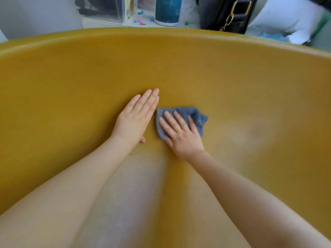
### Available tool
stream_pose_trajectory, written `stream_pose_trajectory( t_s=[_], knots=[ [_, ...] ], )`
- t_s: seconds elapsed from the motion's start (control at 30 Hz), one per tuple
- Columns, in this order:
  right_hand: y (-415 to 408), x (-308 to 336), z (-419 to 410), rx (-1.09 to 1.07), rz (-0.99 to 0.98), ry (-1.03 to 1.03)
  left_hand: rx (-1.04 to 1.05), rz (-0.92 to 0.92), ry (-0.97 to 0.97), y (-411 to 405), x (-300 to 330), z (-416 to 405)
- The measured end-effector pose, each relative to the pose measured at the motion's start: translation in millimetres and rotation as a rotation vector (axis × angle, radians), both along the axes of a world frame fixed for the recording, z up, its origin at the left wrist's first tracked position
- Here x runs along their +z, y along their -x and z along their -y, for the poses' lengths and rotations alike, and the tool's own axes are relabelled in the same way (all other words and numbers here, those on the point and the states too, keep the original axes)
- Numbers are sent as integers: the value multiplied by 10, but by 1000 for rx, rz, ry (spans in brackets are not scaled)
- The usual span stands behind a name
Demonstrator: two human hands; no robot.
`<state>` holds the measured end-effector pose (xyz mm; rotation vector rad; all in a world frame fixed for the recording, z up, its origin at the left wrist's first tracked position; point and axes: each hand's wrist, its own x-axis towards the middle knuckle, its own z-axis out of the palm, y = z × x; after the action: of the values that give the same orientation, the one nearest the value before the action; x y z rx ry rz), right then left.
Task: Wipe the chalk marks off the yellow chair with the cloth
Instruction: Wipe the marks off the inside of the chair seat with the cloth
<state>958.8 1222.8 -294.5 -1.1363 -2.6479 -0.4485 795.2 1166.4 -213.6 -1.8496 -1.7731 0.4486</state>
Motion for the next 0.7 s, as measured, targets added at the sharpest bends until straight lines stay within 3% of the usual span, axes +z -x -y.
stream_pose_trajectory(
  t_s=[0.13,0.3,0.43,0.6,0.7],
  knots=[
    [-158,726,-687,-164,-148,-221,46,-33,115,-84,5,-169],
    [-207,1134,-864,-191,-217,-166,69,-32,160,-92,46,-179],
    [-126,799,-635,-163,-228,34,88,-11,159,-157,81,-146],
    [-429,24,146,78,20,384,123,47,154,-252,91,-128],
    [-614,-184,327,102,111,462,80,135,112,-342,65,-118]
  ],
)
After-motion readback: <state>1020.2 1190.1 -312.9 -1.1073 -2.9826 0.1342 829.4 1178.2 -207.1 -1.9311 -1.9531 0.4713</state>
